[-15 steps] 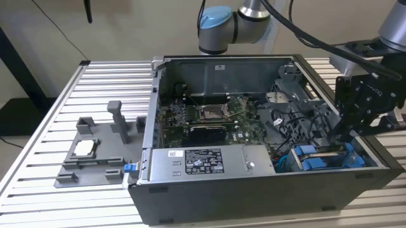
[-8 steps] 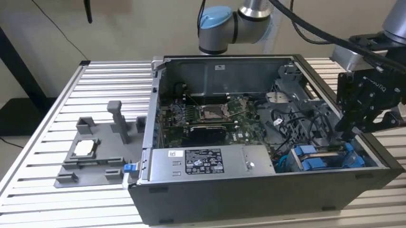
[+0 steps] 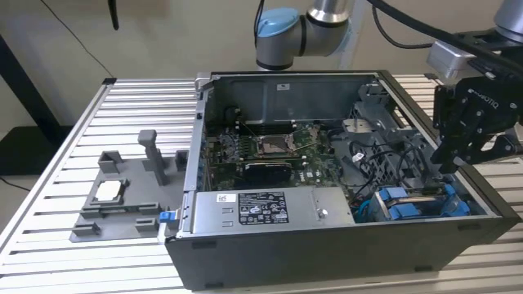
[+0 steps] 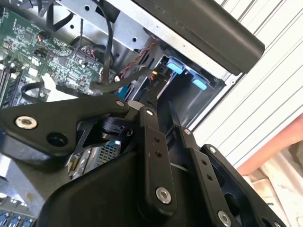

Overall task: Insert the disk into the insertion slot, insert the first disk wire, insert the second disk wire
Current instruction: 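Insert the second disk wire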

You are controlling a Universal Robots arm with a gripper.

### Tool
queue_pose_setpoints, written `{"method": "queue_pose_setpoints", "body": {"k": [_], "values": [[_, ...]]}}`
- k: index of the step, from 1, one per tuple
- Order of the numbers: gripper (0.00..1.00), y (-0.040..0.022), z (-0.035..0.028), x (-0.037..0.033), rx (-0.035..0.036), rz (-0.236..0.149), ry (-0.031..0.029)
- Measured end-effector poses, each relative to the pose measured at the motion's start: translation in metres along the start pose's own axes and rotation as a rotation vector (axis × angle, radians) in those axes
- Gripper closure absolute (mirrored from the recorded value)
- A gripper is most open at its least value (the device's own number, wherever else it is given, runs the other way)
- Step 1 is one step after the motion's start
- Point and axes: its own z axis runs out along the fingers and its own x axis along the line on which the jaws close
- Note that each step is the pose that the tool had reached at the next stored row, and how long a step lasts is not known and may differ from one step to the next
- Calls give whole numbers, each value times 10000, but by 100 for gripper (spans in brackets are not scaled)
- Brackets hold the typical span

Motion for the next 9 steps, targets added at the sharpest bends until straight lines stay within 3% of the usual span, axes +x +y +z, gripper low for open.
{"method": "queue_pose_setpoints", "body": {"k": [9], "values": [[73,186,-68,-82,30,7,3]]}}
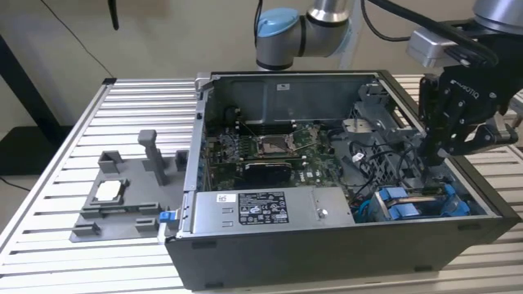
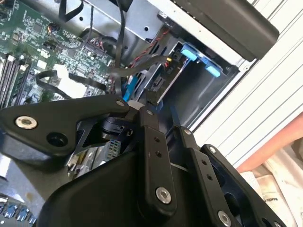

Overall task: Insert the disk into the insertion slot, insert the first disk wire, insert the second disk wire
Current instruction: 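Insert the second disk wire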

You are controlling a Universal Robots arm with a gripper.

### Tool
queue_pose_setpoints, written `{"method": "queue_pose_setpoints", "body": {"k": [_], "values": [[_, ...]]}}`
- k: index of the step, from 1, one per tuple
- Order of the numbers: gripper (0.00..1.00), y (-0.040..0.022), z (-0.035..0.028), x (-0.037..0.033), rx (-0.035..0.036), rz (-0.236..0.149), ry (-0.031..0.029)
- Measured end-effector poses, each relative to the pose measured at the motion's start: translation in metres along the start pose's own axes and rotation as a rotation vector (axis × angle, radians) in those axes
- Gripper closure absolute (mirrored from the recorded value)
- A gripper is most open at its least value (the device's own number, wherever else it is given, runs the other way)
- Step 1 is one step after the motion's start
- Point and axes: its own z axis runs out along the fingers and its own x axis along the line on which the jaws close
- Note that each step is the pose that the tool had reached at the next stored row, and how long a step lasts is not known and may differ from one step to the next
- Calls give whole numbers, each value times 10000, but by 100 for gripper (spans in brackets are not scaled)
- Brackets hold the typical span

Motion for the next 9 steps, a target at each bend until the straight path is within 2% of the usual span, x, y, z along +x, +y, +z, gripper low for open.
{"method": "queue_pose_setpoints", "body": {"k": [5,9], "values": [[73,107,-29,-65,19,4,0],[73,164,-83,-107,21,5,0]]}}
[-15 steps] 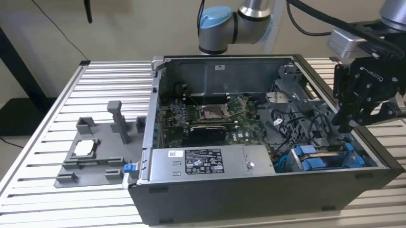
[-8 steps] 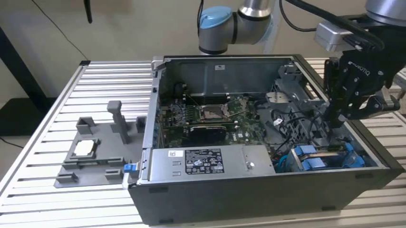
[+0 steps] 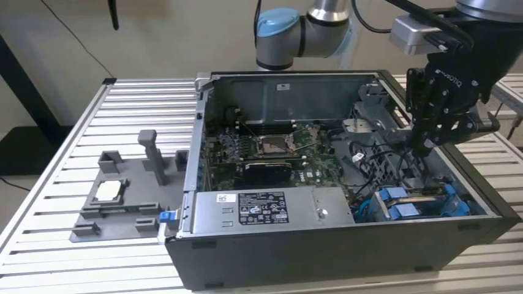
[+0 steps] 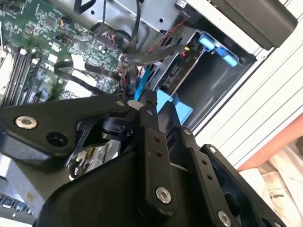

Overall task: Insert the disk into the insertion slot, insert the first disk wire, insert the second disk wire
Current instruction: 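Insert the second disk wire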

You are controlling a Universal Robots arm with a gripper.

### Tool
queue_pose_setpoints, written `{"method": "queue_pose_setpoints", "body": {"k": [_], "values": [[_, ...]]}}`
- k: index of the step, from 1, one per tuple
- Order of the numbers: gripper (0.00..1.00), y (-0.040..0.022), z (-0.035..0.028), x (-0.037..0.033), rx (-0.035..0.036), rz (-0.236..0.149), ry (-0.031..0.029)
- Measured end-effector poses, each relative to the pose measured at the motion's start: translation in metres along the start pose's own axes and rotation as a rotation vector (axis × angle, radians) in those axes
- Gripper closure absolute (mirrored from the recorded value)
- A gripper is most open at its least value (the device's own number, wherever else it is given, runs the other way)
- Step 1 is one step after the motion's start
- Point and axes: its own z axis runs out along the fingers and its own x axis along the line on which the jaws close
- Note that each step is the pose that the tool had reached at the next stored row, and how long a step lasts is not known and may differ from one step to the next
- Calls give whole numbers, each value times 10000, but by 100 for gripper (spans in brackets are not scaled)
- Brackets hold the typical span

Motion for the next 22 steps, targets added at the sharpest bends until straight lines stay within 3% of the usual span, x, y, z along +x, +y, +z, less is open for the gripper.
{"method": "queue_pose_setpoints", "body": {"k": [7,10,14,17,19,22], "values": [[73,95,-26,-144,2,1,5],[73,96,-27,-153,2,-1,7],[73,96,-85,-151,3,1,-56],[73,98,-82,-152,16,1,-59],[73,134,-75,-156,142,0,-51],[73,174,-57,-160,434,-28,-44]]}}
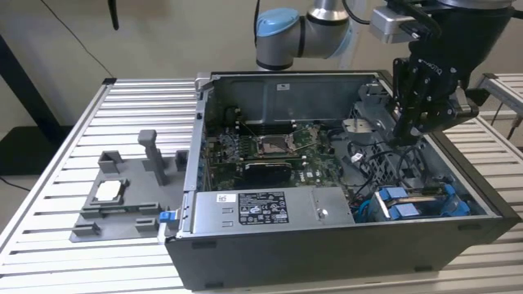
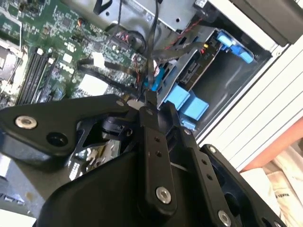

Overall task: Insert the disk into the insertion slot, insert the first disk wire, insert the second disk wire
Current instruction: 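Insert the second disk wire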

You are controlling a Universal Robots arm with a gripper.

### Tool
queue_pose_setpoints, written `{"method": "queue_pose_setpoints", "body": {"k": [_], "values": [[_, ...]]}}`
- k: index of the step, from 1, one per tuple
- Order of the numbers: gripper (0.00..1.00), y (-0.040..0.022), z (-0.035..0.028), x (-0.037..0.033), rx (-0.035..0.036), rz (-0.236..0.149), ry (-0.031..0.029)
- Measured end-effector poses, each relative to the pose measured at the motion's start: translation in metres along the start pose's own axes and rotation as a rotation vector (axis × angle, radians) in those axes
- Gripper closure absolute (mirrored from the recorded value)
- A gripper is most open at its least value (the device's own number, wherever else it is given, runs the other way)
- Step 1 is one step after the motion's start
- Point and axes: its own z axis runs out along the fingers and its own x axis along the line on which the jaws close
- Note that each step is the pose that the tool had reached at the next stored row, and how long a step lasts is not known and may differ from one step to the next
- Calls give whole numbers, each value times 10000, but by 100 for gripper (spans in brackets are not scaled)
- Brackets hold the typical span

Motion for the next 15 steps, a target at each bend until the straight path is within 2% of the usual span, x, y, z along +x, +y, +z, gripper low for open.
{"method": "queue_pose_setpoints", "body": {"k": [3,4,5,8,11,15], "values": [[73,13,7,0,337,-87,48],[73,18,8,-1,413,-111,62],[73,25,7,-3,470,-136,96],[73,56,6,-13,608,-187,262],[73,95,5,-33,780,-218,389],[73,172,12,-62,959,-240,464]]}}
